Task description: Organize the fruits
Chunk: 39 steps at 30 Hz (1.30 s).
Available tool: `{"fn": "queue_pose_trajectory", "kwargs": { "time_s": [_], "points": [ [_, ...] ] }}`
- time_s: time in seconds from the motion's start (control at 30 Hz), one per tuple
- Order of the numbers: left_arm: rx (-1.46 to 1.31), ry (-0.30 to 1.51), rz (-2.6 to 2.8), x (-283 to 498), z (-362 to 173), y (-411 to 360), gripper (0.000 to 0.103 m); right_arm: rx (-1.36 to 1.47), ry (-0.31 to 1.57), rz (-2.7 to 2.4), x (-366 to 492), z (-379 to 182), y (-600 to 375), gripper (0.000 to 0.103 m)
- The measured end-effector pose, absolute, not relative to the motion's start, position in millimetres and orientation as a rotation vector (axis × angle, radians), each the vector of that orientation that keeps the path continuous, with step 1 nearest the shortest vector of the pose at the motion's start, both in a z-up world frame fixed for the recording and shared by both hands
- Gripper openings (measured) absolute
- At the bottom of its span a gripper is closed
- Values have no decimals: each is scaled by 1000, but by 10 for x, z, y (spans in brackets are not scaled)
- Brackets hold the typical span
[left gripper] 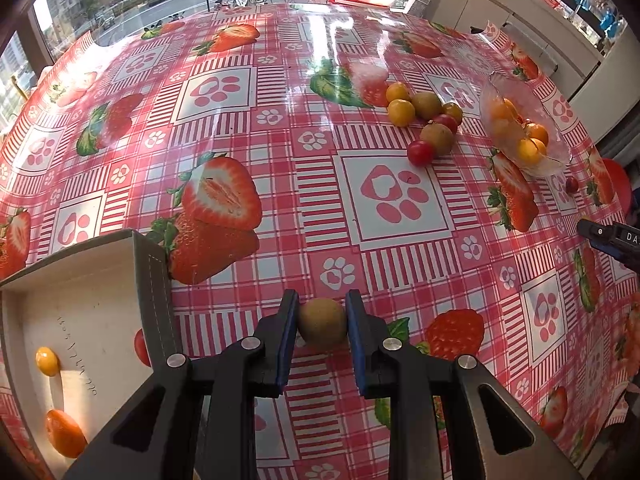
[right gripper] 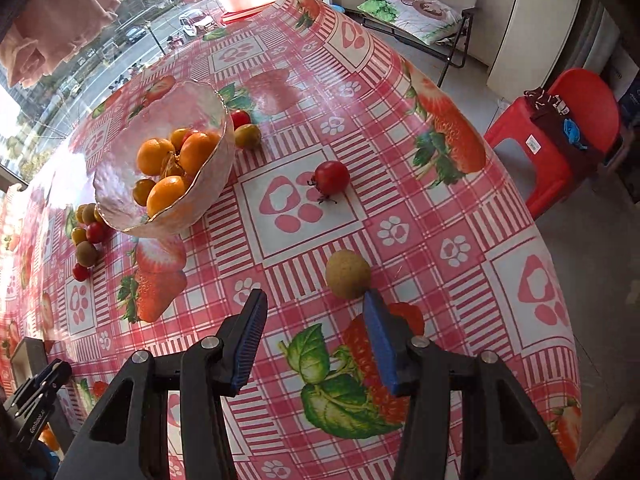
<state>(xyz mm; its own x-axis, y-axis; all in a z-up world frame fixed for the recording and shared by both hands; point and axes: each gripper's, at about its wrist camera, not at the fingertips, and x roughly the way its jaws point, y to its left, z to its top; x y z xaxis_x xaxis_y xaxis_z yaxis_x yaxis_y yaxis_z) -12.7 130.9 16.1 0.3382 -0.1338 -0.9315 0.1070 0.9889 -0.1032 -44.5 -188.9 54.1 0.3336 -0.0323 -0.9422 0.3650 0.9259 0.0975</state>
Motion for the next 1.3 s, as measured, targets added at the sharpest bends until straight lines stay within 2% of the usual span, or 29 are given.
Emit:
{"fn": "queue_pose_trajectory", "kwargs": {
  "time_s": [0.1,0.2,0.53,0.57,0.63,0.93,1.3],
  "points": [
    [-21,1218,-152,-122,161,1298,25,303,1217,-272,-304,430,-1926,53],
    [-13,1217,-150,-123,161,1289,25,275,1200,-273,-228,432,-1925,47],
    [3,1217,-147,-125,158,1270,25,260,1181,-289,2,439,-2046,47],
    [4,1217,-146,-124,159,1268,25,256,1180,-287,21,438,-2046,44],
    [8,1216,-145,-126,161,1265,25,249,1179,-297,47,434,-2055,26],
    [-19,1220,-149,-126,158,1298,25,232,1217,-182,-109,536,-1743,26],
    [-73,1182,-158,-270,430,1421,25,264,1260,88,-306,815,-733,26]
  ]
}}
